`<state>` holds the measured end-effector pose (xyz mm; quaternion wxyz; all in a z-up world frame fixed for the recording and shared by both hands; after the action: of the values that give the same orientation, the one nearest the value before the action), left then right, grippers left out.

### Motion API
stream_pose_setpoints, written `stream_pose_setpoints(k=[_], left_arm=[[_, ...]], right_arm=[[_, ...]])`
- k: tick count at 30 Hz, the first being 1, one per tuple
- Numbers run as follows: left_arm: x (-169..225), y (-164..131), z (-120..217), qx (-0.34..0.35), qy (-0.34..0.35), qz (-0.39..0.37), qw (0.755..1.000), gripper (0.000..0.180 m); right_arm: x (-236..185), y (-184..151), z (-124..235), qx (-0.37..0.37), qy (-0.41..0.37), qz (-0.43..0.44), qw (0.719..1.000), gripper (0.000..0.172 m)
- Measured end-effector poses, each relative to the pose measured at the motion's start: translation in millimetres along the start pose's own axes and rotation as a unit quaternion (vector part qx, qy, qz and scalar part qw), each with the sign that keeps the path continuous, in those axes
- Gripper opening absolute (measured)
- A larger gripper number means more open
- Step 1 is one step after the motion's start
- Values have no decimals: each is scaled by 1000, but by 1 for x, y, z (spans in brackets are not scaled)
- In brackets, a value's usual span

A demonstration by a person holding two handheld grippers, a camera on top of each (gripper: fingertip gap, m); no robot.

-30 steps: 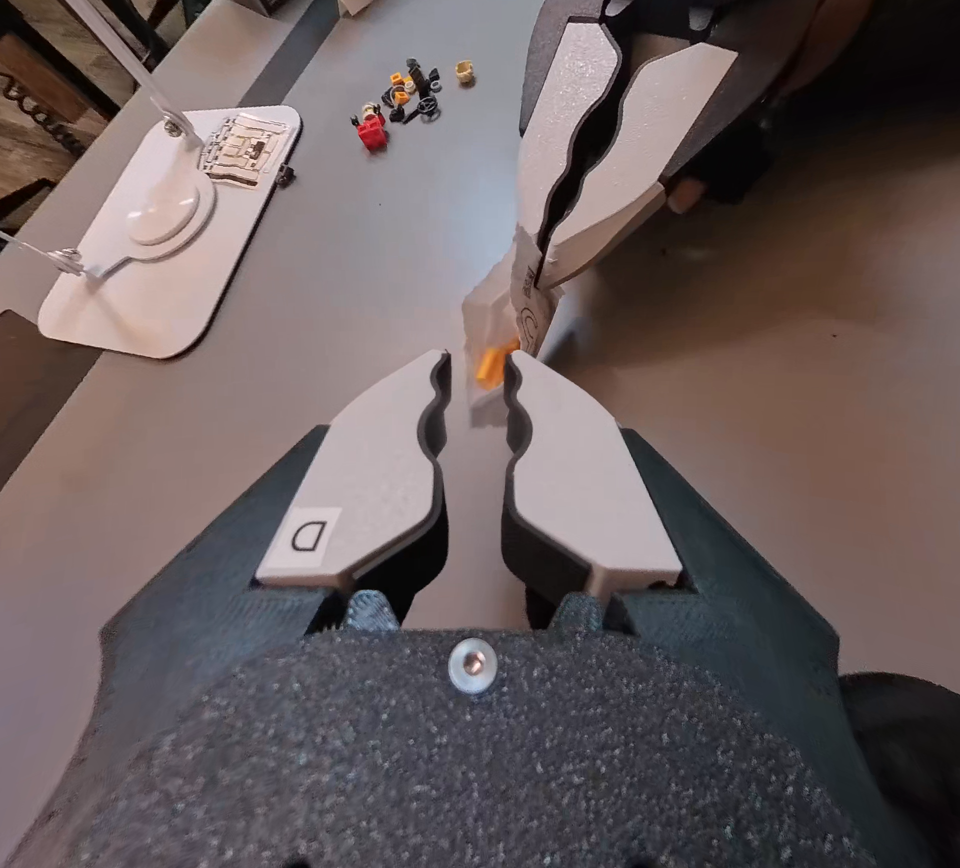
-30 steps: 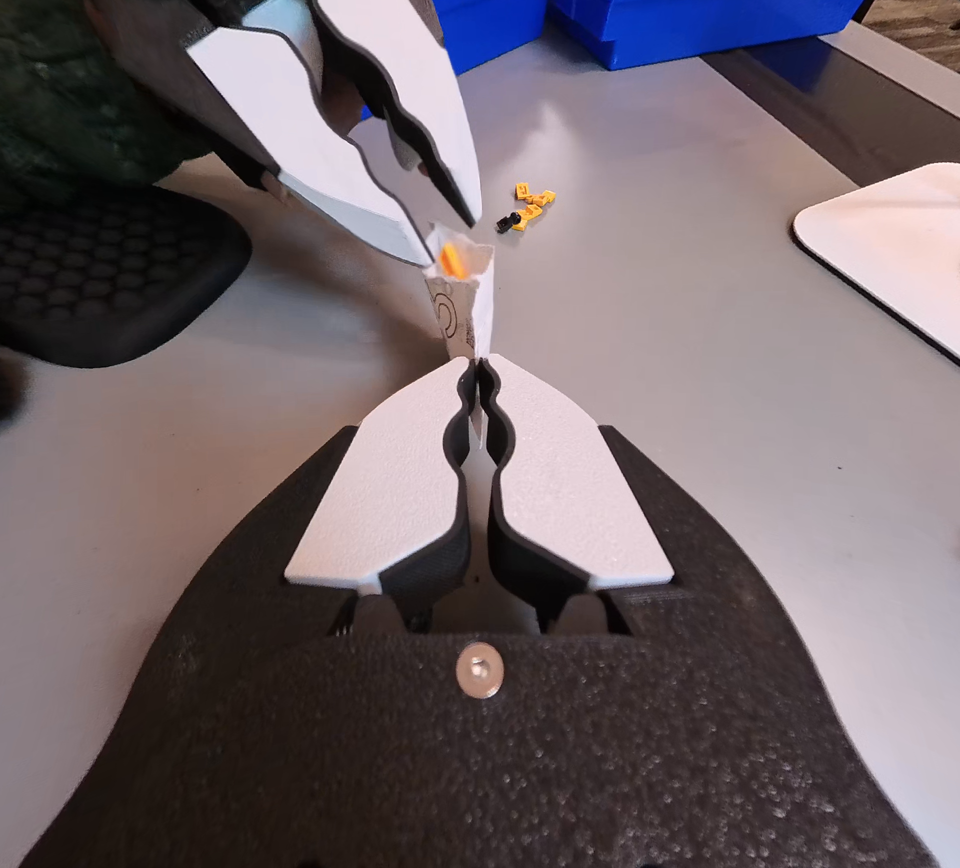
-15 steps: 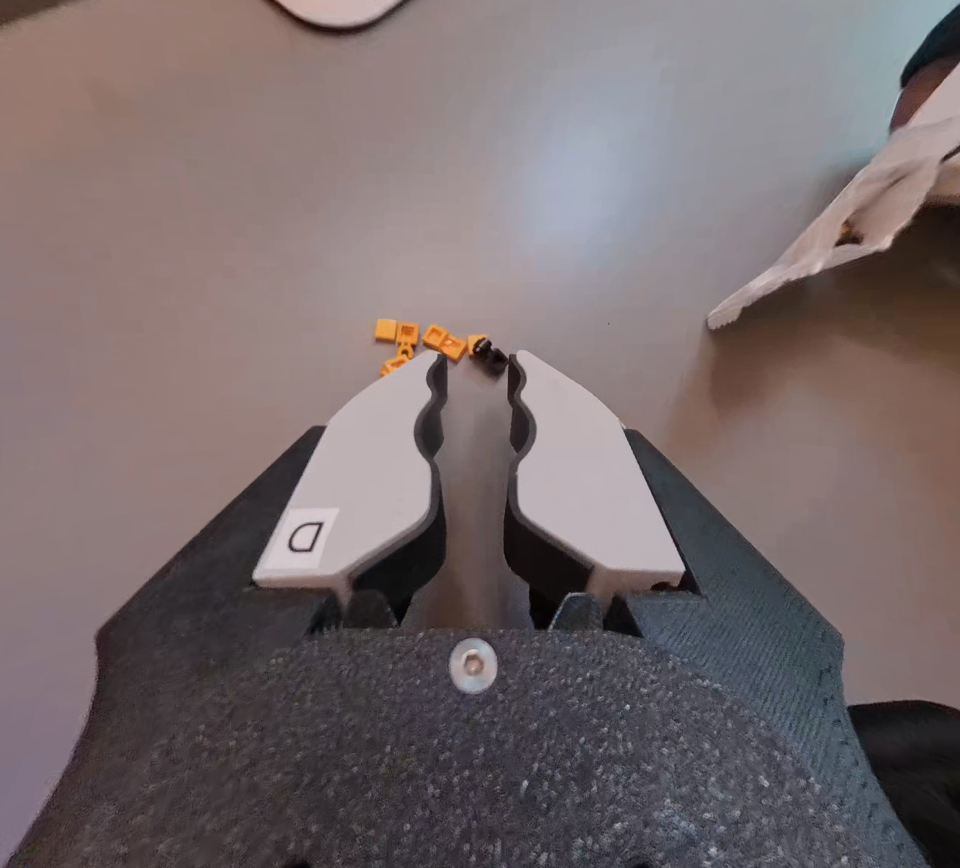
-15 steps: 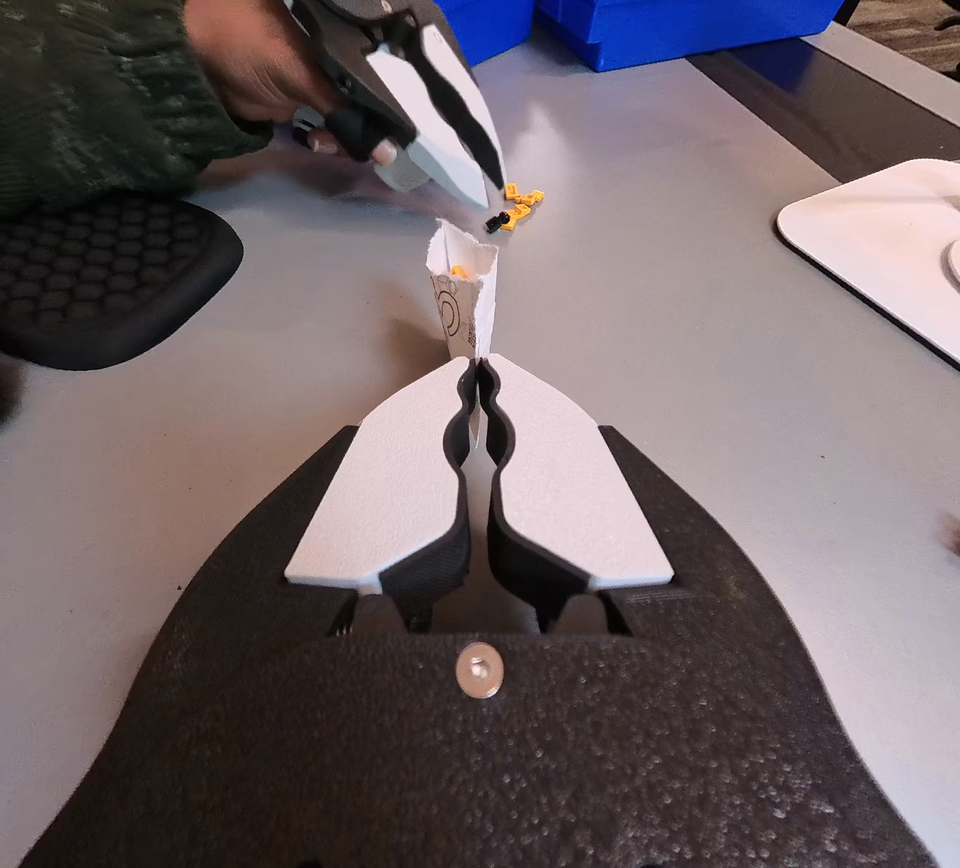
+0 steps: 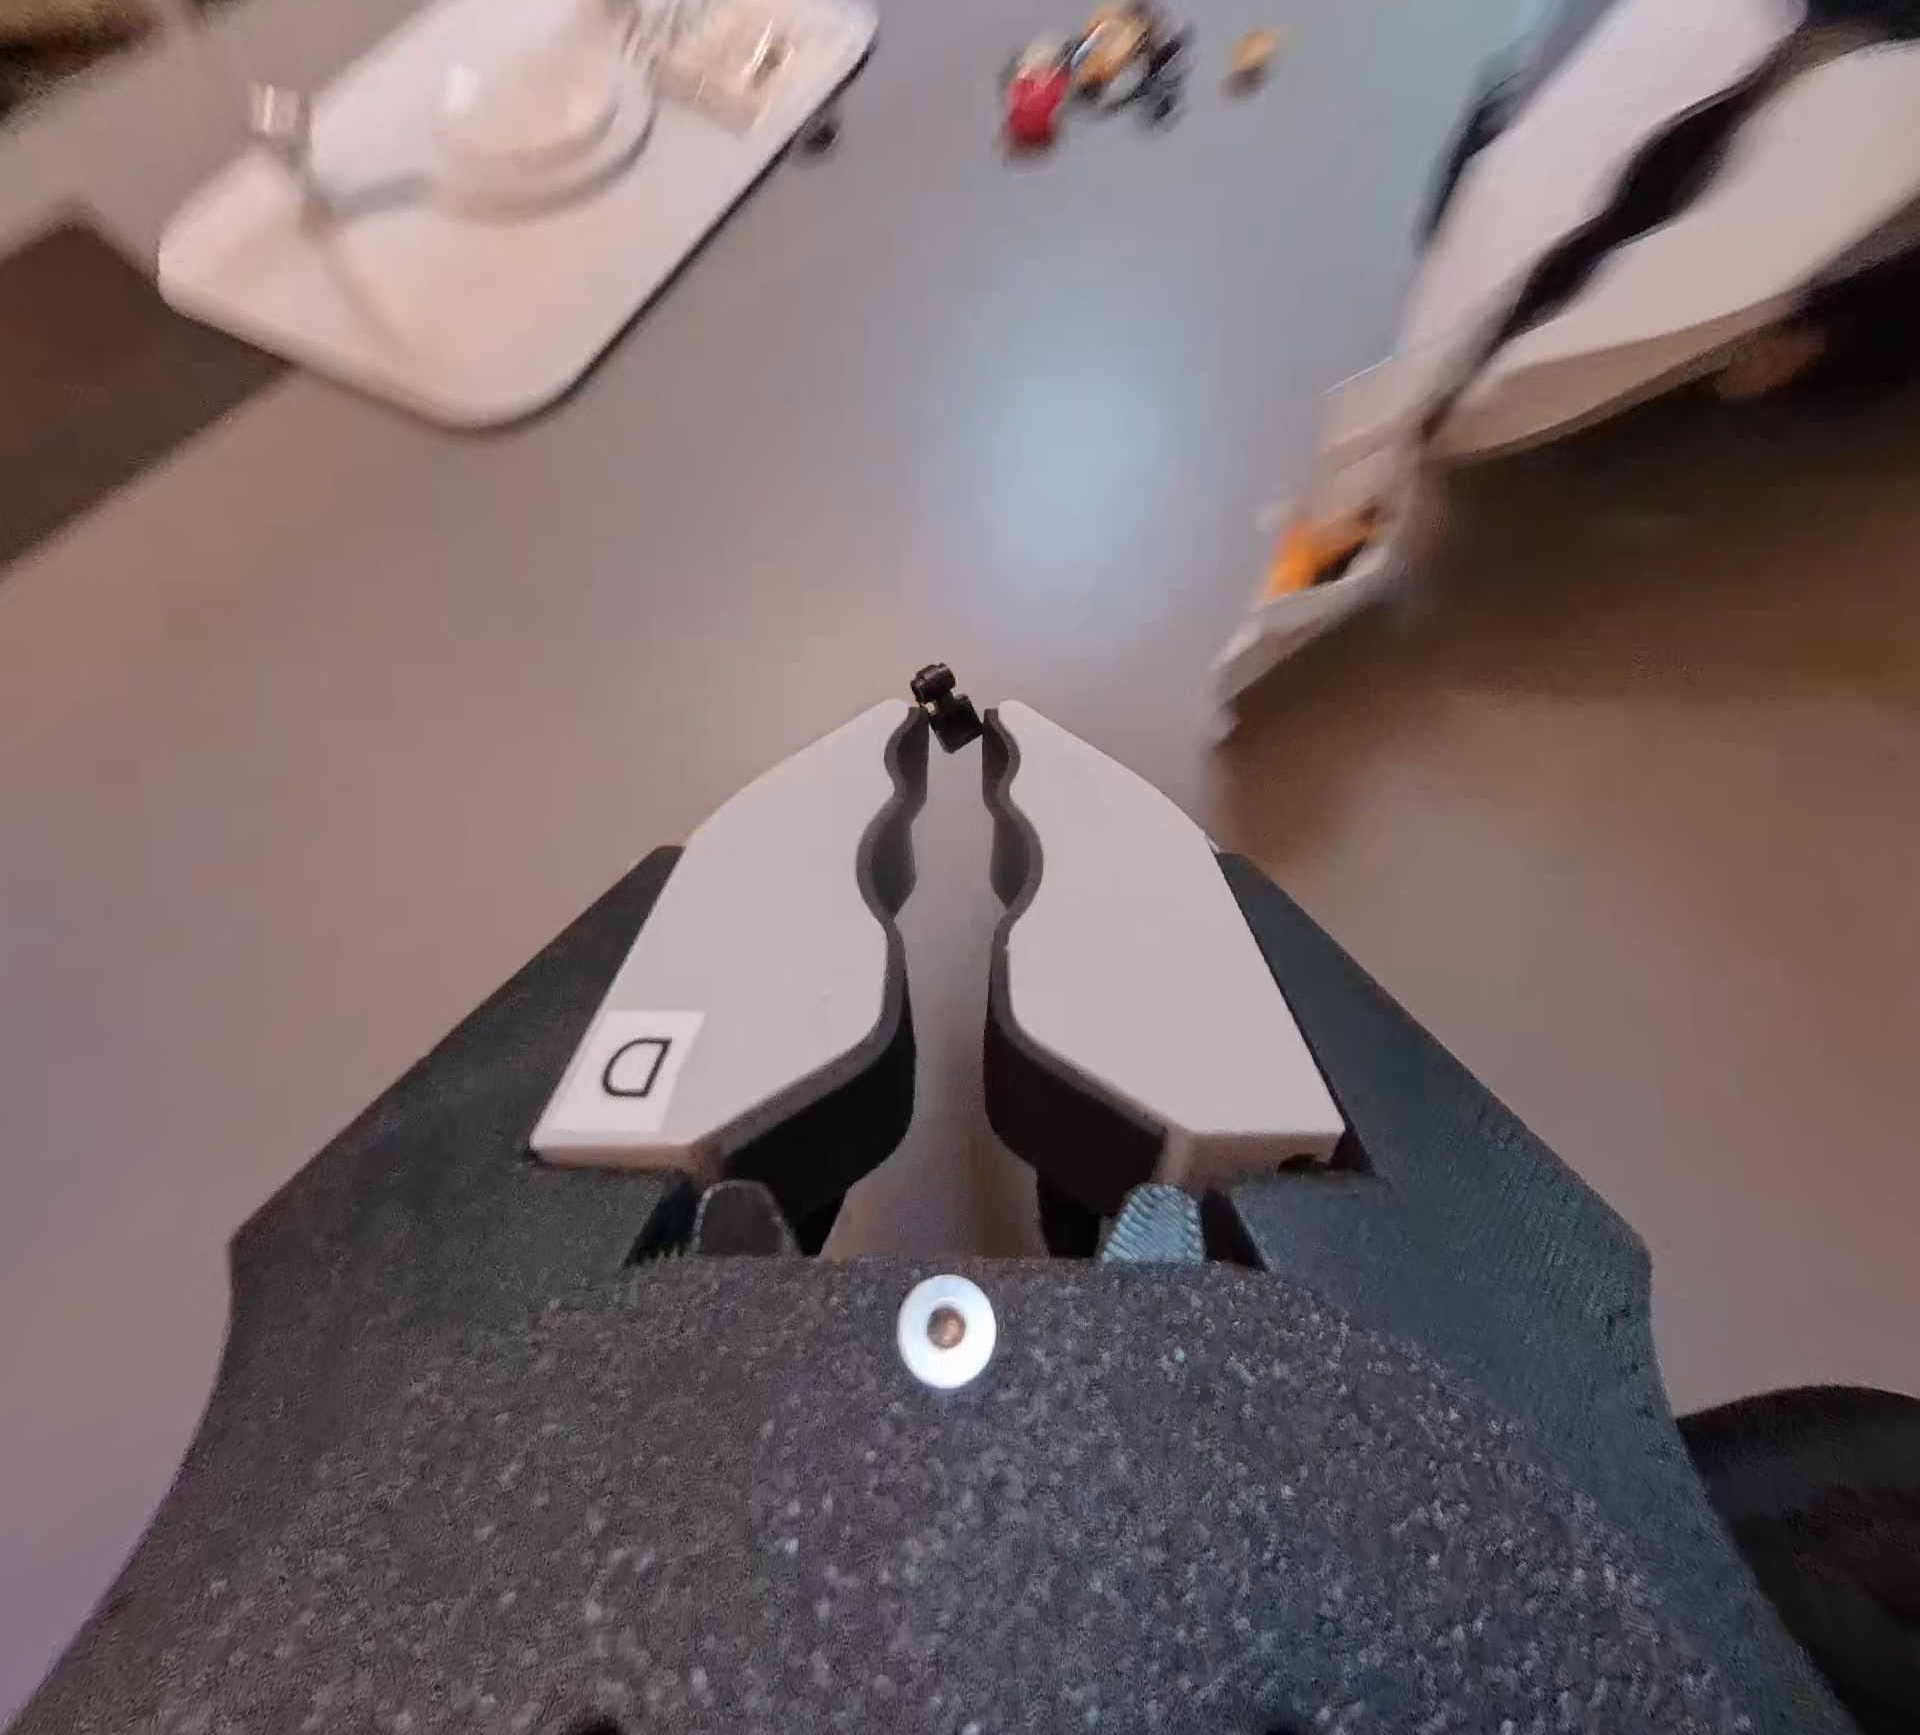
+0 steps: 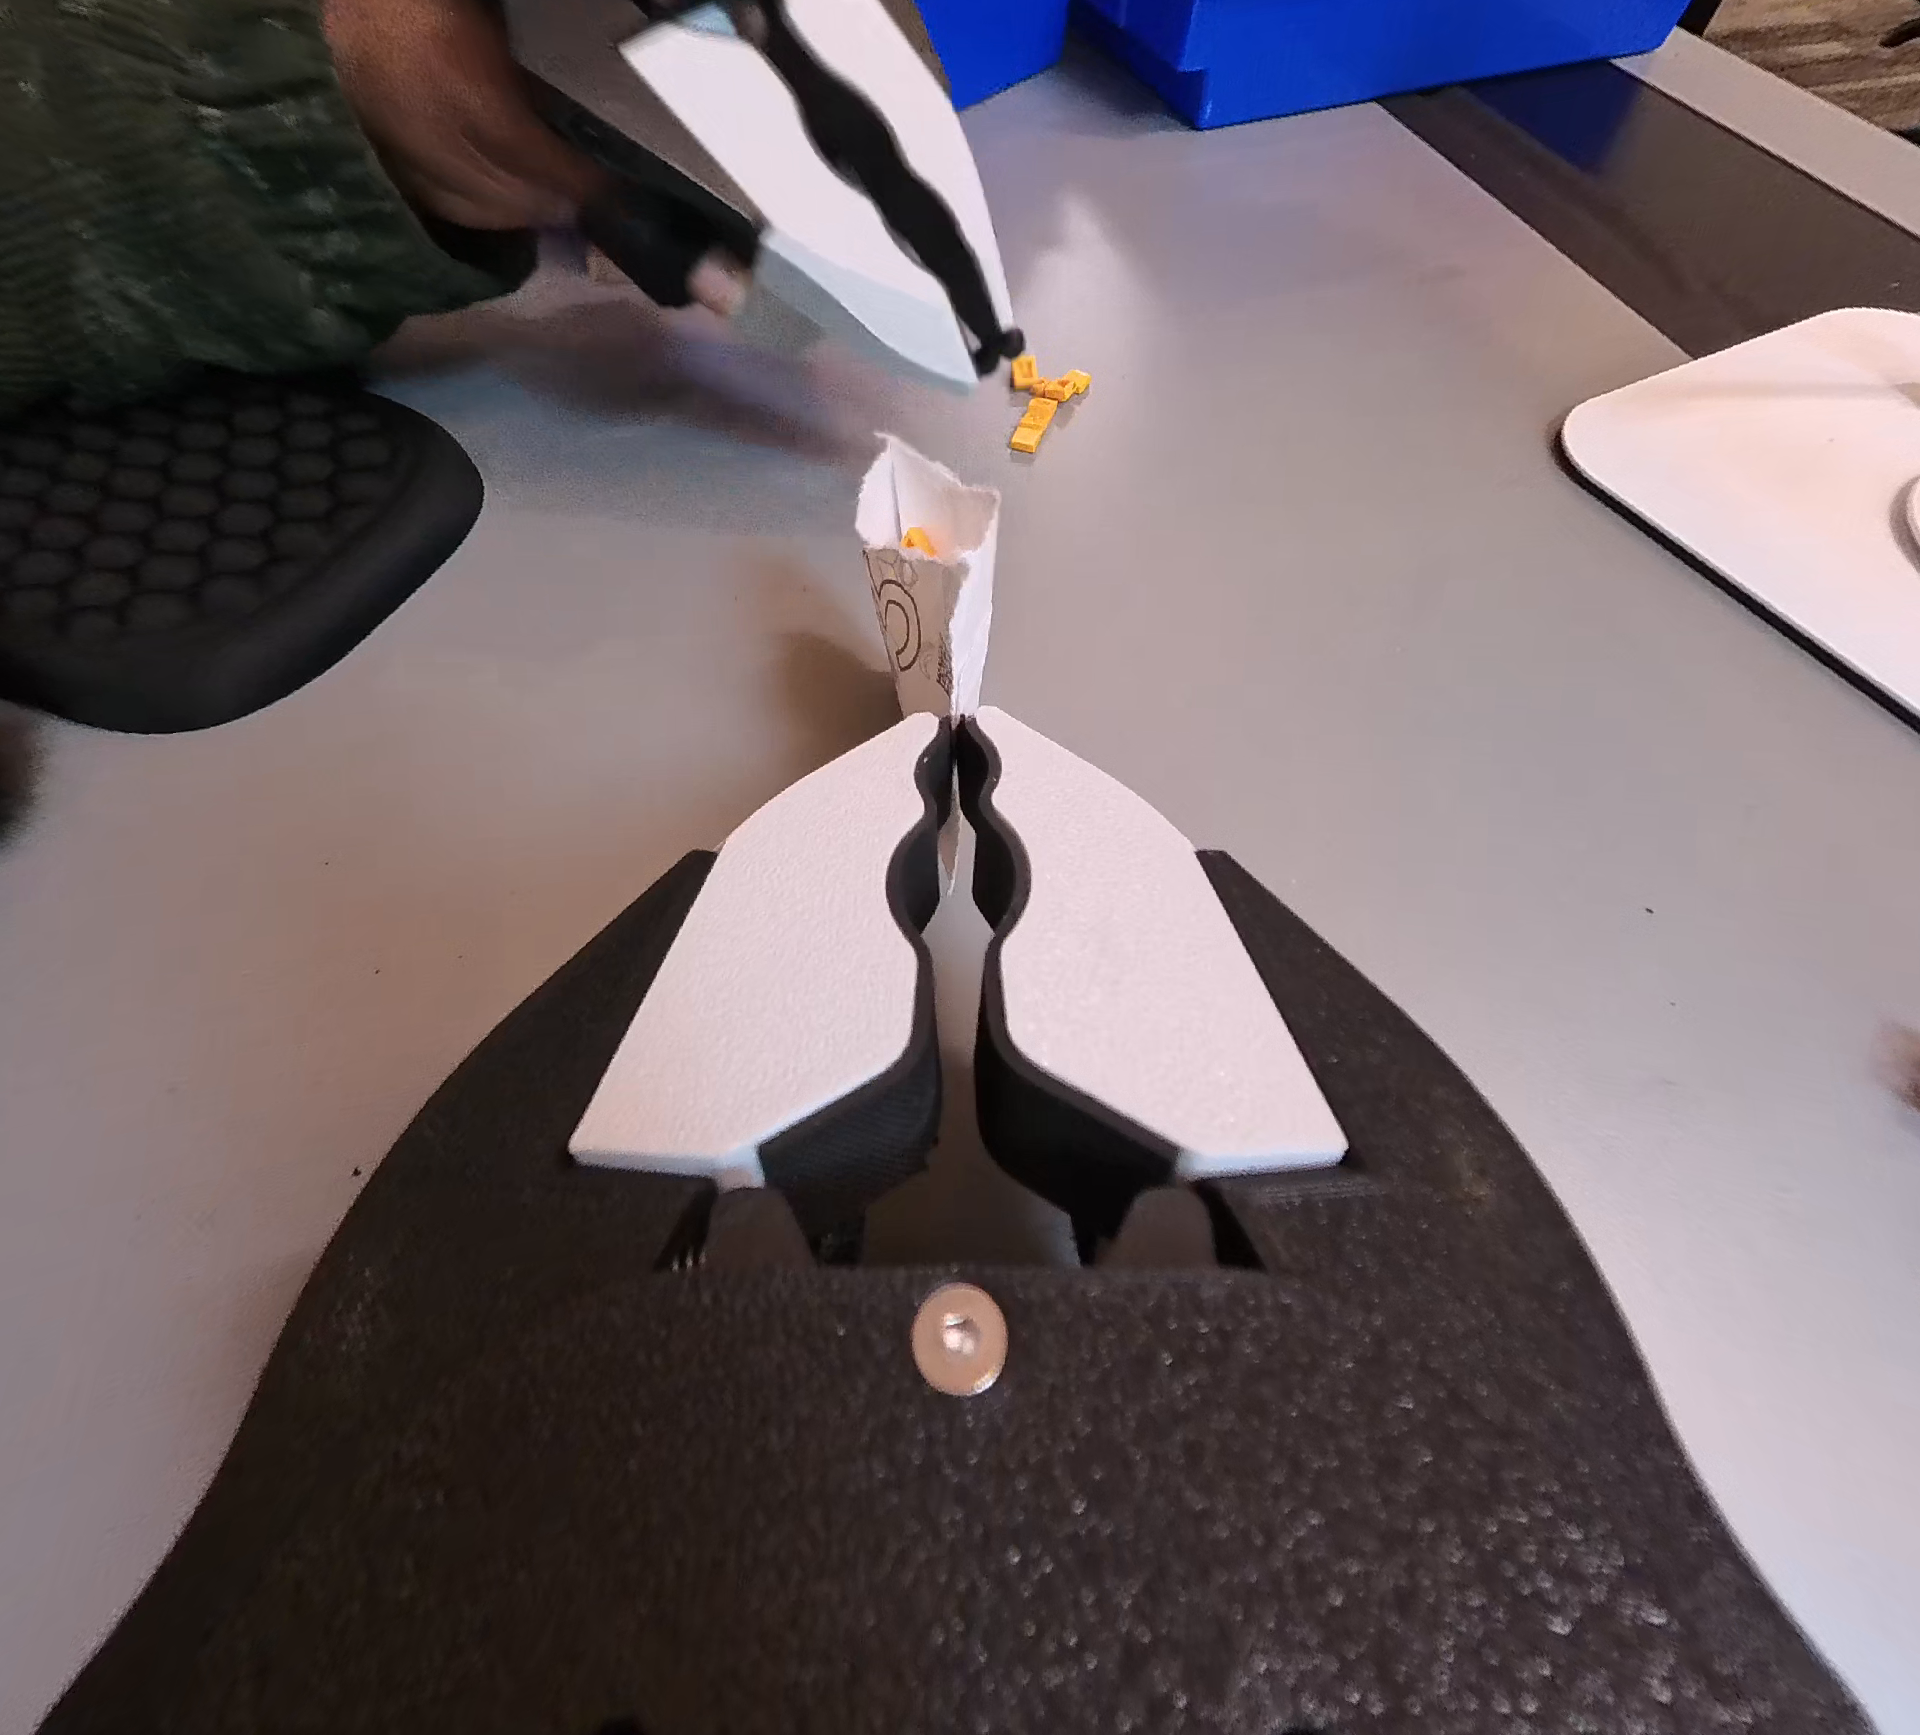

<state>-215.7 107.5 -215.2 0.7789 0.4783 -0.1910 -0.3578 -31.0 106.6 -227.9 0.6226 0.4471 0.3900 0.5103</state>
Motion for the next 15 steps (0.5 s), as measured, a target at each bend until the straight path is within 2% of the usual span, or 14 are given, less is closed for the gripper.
stream_pose_setpoints(k=[1,3,6,8,12,15], left_arm=[[12,11,1,22,-21,-24,999,9],[35,26,1,46,-56,-65,995,9],[55,29,-7,28,-76,-105,991,10],[60,26,-12,12,-75,-130,989,17],[53,31,-5,37,-60,-124,990,28],[18,27,6,33,24,-68,997,22]], right_arm=[[0,0,0,-1,0,0,1000,0],[-1,0,-1,0,2,1,1000,0],[-3,1,-1,1,5,2,1000,0],[-4,1,-1,1,5,4,1000,0],[-3,1,0,4,4,1,1000,0],[-1,2,4,10,-1,-6,1000,0]])
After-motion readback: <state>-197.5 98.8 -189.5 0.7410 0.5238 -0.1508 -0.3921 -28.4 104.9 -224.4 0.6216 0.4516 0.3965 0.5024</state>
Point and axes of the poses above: each gripper's, where its closed fingertips meet, z back along the fingers, y out of its top, x = y × z across the jaws, the point moved 6 cm from there along z, back along the fingers, and after that the axes turned 7 degrees about x, right-handed, at the moved point
